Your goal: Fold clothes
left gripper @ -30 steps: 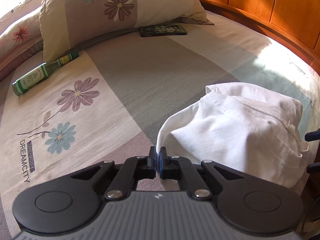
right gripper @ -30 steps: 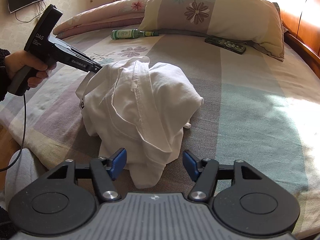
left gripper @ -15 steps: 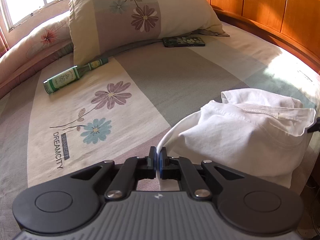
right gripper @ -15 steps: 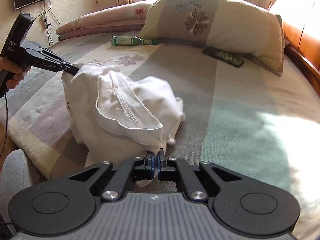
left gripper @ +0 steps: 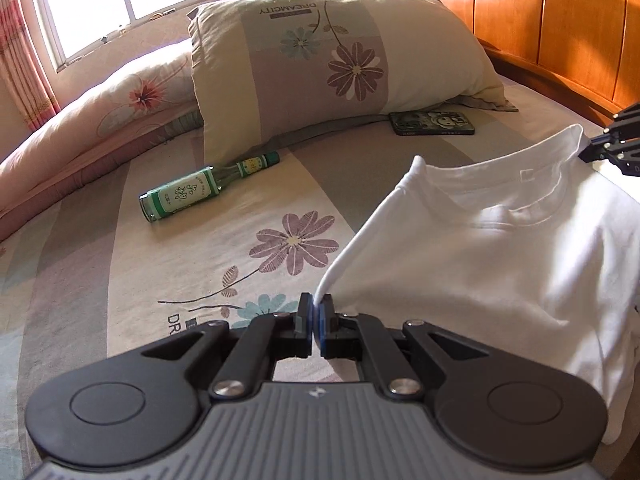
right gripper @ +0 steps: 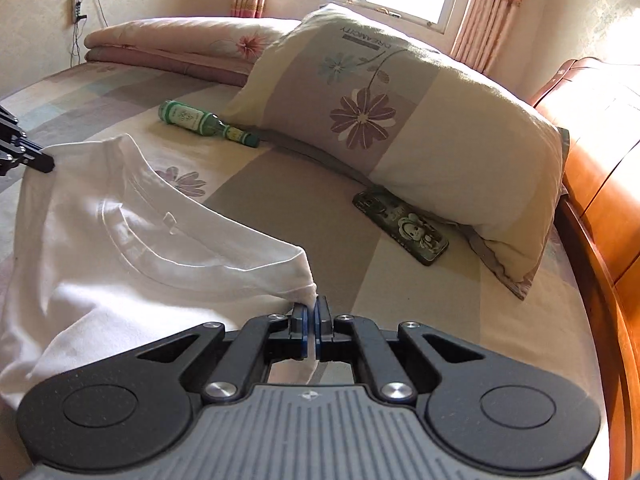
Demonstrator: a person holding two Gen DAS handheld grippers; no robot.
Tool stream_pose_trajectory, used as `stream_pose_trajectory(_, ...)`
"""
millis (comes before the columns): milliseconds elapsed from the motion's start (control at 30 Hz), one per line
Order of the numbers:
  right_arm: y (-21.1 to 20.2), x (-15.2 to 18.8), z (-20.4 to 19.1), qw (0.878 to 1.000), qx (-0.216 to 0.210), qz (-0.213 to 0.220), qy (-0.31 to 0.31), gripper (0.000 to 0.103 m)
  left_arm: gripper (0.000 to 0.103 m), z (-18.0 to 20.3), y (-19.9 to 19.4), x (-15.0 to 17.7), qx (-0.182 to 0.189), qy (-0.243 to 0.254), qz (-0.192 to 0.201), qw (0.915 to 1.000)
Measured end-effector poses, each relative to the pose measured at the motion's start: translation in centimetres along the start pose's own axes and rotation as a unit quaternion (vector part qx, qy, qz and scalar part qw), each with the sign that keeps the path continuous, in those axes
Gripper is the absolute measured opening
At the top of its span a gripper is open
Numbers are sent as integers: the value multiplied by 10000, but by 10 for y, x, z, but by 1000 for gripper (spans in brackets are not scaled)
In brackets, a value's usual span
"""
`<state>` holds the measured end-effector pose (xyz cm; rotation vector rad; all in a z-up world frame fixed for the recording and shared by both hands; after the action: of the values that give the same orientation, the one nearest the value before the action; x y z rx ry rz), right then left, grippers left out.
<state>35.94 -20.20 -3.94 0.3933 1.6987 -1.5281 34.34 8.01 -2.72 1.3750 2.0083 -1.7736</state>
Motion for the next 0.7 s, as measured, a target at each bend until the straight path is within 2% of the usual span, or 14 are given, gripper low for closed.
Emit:
stream_pose_trajectory(200,70,-25,18,9988,329,-349,97,5,2,-17,53,-18,-63,67,-194,9998)
stream_pose_trajectory(400,116,-53,31,9966,690,-365,278,5,2,-33,100,-29,-108,-279,-367,9989)
stream_pose_trajectory(500,135,-51,34,9943,587,-655,604,5,9,-29,116,-22,8,-474,-555,9973)
stream_pose_trajectory(600,129,-39,32,9937,428,-733,738,15,10,-22,116,-14,134,-468,-572,9972)
stream_pose_trajectory(633,126,-35,32,9934,377,-745,782,24,11,-20,113,-12,179,-451,-570,9972)
stream_pose_trajectory(667,118,-32,32,9935,320,-714,829,29,11,-19,108,-10,188,-459,-559,9972)
stream_pose_trajectory(700,109,-28,32,9932,212,-698,913,30,13,-18,102,-7,201,-485,-567,9970)
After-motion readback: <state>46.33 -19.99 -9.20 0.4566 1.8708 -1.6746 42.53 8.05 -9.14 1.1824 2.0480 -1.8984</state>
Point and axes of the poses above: each gripper's, at about its wrist camera, not at the fingertips, and y roughly the way its jaws point, z to its right, x to its underside, the point moved 9 cm from there along y, roughly the way its jaws point, and after that the axes turned 11 degrees about y, right-handed, at the moved point
